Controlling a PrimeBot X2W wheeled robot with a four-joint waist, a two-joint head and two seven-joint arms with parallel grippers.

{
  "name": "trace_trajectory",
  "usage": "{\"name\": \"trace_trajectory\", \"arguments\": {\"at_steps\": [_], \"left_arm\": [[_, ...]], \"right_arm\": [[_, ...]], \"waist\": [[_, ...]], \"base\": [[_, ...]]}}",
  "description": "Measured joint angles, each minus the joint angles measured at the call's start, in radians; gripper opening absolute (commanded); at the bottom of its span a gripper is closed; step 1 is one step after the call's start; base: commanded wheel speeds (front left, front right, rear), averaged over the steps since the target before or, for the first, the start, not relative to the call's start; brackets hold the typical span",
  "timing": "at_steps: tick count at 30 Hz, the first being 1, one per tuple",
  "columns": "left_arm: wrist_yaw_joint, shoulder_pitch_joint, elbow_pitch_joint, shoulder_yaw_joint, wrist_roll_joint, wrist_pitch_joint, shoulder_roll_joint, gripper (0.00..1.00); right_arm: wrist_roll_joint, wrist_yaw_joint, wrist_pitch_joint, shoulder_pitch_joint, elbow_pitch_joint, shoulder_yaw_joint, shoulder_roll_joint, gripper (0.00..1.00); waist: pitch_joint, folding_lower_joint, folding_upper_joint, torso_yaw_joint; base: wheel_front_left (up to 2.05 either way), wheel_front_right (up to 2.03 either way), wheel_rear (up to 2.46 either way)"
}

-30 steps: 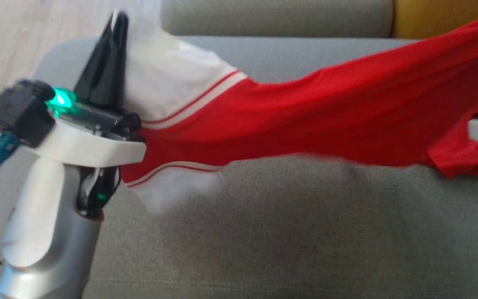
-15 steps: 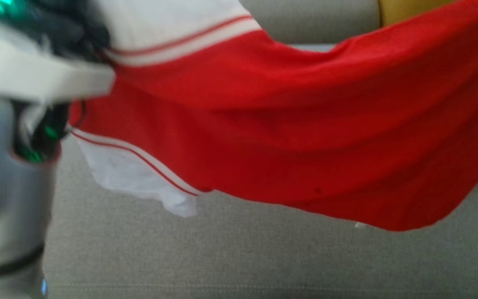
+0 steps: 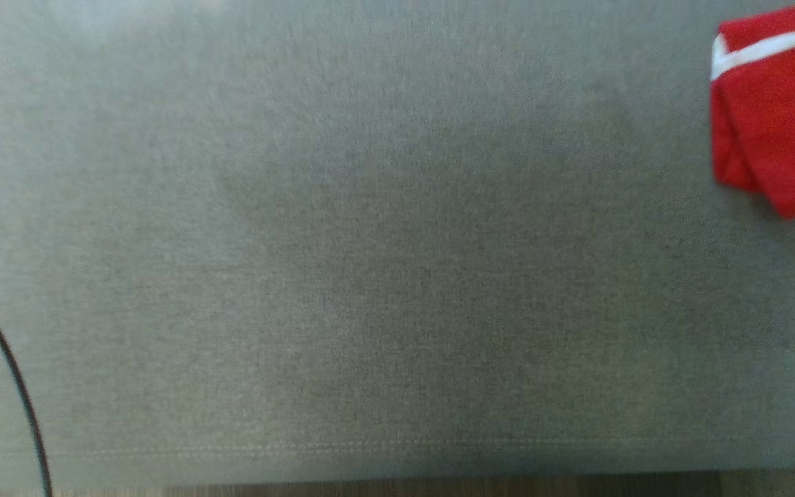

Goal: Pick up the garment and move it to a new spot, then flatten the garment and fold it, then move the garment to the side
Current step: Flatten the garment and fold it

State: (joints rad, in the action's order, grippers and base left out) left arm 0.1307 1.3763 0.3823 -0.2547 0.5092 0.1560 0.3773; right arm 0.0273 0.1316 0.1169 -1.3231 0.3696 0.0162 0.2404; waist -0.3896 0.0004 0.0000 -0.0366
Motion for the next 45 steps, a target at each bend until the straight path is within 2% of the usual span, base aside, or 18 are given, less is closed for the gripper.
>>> {"name": "trace_trajectory", "arguments": {"at_steps": [3, 8, 9, 14, 18, 24, 34, 45], "left_arm": [[0.000, 0.062, 0.080, -0.038, 0.009, 0.080, 0.002, 0.00], [0.000, 0.028, 0.074, -0.170, 0.067, 0.101, 0.006, 0.00], [0.000, 0.028, 0.074, -0.170, 0.067, 0.101, 0.006, 0.00], [0.001, -0.134, -0.085, -0.255, 0.075, 0.101, 0.064, 0.00], [0.001, -0.348, -0.129, -0.302, 0.049, 0.101, 0.110, 0.00], [0.001, -0.598, -0.146, -0.355, 0.005, 0.101, 0.149, 0.00], [0.001, -0.776, -0.191, -0.453, -0.009, 0.101, 0.184, 0.00], [0.001, -0.818, -0.192, -0.506, -0.044, 0.101, 0.175, 0.00]], "right_arm": [[0.048, 0.000, 0.081, -0.059, 0.103, -0.026, -0.040, 0.00], [0.070, 0.000, 0.123, 0.007, 0.243, -0.006, -0.078, 0.00], [0.070, 0.000, 0.123, 0.007, 0.243, -0.006, -0.078, 0.00], [0.035, 0.000, 0.131, 0.150, 0.320, 0.096, -0.078, 0.00], [-0.028, 0.000, 0.131, 0.268, 0.382, 0.193, -0.071, 0.00], [-0.154, 0.000, 0.064, 0.368, 0.452, 0.335, -0.003, 0.00], [-0.416, 0.000, -0.083, 0.514, 0.404, 0.579, 0.152, 0.00], [-0.580, 0.000, -0.170, 0.595, 0.321, 0.661, 0.247, 0.00]], "waist": [[-0.061, 0.0000, 0.0000, 0.003], [-0.122, 0.0000, 0.0000, -0.002], [-0.122, 0.0000, 0.0000, -0.002], [-0.140, -0.0003, 0.0000, -0.018], [-0.119, -0.0004, 0.0000, -0.023], [-0.054, -0.0004, 0.0000, -0.029], [0.067, -0.0005, 0.0000, -0.053], [0.135, -0.0005, 0.0001, -0.060]], "base": [[0.00, 0.00, 0.00], [0.00, 0.00, 0.00], [0.00, 0.00, 0.00], [0.00, 0.00, 0.00], [0.00, 0.00, 0.00], [0.00, 0.00, 0.00], [0.00, 0.00, 0.00], [0.00, 0.00, 0.00]]}}
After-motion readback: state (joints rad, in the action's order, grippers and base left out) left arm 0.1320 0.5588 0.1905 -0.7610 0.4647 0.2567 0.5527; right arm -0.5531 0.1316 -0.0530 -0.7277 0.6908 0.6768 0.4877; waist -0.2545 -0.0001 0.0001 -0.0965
